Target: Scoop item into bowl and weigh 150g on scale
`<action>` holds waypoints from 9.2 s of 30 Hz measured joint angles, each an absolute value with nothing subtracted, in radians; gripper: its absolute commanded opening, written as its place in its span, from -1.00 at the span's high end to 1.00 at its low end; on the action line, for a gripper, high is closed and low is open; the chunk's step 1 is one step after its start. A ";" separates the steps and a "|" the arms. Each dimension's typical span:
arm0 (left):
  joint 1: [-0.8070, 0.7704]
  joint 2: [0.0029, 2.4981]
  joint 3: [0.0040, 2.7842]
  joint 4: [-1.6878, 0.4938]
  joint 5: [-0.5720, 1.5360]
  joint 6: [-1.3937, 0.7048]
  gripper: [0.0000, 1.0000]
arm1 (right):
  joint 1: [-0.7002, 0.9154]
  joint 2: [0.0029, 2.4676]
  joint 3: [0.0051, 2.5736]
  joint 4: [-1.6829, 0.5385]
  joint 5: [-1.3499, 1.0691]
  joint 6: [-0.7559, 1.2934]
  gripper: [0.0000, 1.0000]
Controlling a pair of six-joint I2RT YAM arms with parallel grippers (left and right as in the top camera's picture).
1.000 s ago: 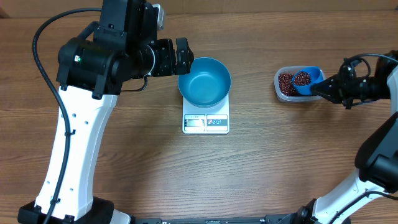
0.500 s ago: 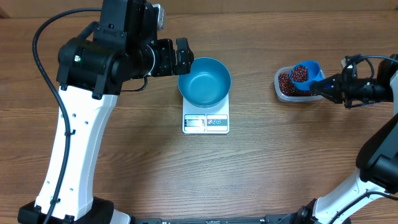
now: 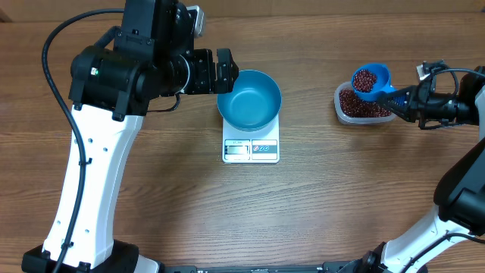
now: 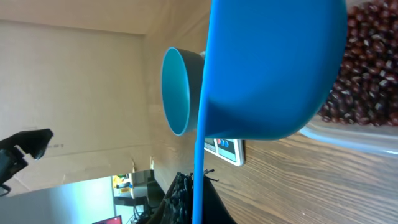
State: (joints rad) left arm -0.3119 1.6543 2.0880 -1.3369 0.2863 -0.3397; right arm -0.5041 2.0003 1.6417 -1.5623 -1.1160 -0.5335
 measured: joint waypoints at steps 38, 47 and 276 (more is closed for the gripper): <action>-0.519 1.750 1.826 -1.332 0.272 -0.052 0.91 | -0.504 2.003 1.642 -1.563 -1.143 -0.560 0.92; -0.550 1.842 1.795 -1.310 0.205 -0.006 0.92 | -0.504 2.003 1.642 -1.564 -1.126 -0.558 0.92; -0.698 1.980 1.341 -0.686 -0.079 0.033 0.91 | -0.504 2.003 1.642 -1.556 -1.058 -0.524 0.92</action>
